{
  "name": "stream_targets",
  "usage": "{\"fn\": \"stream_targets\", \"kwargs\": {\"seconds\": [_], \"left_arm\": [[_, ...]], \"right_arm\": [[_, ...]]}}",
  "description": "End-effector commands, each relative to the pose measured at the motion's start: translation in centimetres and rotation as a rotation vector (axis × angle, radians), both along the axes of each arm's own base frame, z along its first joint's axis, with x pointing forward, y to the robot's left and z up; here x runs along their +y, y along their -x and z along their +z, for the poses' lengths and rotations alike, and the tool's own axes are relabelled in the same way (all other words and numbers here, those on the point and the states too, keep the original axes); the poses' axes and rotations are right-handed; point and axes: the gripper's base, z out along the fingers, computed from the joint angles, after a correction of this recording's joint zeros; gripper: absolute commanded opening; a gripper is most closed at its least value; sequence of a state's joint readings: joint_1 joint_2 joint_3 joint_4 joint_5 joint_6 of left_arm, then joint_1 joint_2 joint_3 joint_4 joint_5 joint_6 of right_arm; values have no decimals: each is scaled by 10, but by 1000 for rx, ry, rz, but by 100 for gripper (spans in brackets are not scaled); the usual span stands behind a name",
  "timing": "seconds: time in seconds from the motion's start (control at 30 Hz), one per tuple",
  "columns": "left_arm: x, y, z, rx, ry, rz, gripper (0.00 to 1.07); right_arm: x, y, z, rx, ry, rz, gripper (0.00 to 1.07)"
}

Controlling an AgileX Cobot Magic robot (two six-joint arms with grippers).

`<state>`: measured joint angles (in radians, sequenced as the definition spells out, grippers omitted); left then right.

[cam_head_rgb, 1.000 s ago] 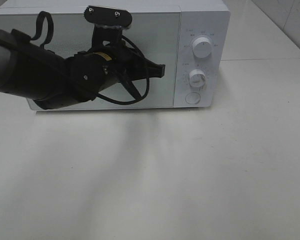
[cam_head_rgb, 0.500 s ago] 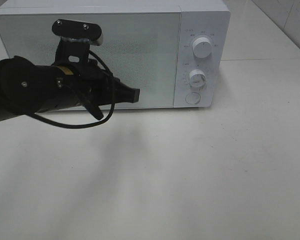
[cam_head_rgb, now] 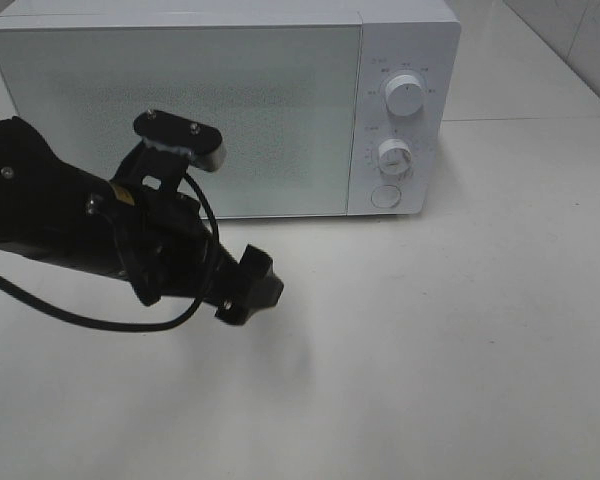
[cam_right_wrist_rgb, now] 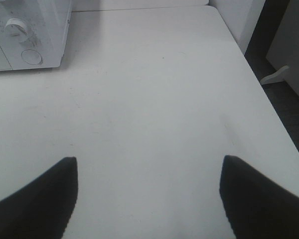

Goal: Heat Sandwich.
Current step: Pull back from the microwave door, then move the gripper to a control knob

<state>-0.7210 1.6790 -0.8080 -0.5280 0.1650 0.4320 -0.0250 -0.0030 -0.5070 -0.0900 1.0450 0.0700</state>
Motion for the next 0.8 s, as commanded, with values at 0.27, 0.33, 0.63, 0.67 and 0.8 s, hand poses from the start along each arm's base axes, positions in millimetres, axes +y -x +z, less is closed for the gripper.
{"fn": "stream_targets", "kwargs": {"seconds": [0.27, 0.33, 0.63, 0.67, 0.8], "left_arm": [[32, 11, 15, 232, -58, -18, 98], [55, 5, 25, 264, -50, 43, 98], [131, -1, 54, 337, -51, 236, 98], [150, 2, 61, 341, -61, 281, 98], [174, 8, 71, 352, -67, 364, 98]], "right_arm": [[0, 4, 0, -36, 8, 0, 76], [0, 4, 0, -36, 8, 0, 76], [0, 4, 0, -36, 8, 0, 76], [0, 4, 0, -36, 8, 0, 76], [0, 4, 0, -36, 8, 0, 76]]}}
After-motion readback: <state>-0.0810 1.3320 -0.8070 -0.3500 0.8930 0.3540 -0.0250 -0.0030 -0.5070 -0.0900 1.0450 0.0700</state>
